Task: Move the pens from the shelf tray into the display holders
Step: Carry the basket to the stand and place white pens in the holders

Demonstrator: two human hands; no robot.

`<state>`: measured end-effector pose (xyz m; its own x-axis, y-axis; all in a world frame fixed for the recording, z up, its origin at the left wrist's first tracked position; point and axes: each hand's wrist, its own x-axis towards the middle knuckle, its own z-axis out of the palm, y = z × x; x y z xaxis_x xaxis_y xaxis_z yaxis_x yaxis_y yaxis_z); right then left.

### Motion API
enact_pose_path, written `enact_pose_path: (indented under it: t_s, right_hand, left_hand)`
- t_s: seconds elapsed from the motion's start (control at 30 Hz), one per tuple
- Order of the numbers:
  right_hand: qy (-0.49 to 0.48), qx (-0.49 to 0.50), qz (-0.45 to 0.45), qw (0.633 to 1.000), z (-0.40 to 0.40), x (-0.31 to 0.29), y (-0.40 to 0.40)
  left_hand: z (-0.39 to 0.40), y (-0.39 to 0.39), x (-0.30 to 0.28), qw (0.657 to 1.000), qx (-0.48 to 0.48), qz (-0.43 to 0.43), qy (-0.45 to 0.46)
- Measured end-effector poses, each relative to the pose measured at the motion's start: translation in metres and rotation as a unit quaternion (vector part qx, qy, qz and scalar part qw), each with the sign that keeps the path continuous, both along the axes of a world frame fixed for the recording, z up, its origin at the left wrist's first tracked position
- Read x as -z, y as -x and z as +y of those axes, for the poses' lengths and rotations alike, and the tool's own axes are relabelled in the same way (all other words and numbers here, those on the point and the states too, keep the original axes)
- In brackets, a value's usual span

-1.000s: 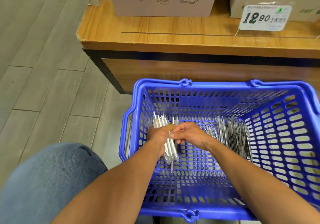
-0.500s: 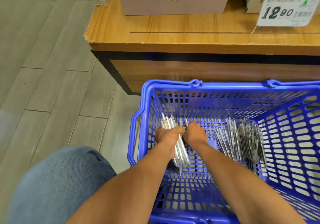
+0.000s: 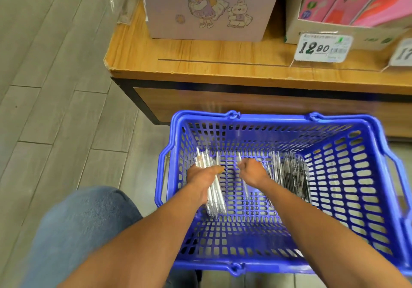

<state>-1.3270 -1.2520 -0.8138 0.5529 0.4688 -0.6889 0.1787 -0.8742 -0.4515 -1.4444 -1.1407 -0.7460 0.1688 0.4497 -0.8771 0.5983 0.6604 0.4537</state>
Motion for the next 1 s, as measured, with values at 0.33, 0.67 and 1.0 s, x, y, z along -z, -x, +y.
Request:
enact_pose_path:
  t_s: [0.33,0.67,1.0]
  right_hand:
    - [-0.085,0.118,0.11,0.983,-0.042,-0.215,0.026]
    - [-0.144,0.192,0.15,0.959,-0.058,-0.512,0.049]
    - [-0.195,0.172,0.113,0.959,-0.025,-0.699,0.039]
  left_hand:
    - [0.004,0.026,-0.218,0.999,0.028,0.001,0.017]
    - [0.013,0.074,-0.509,0.999,0.027,-0.003,0.033]
    - [0.049,0.079,-0.673,0.99,0.045,-0.109,0.071]
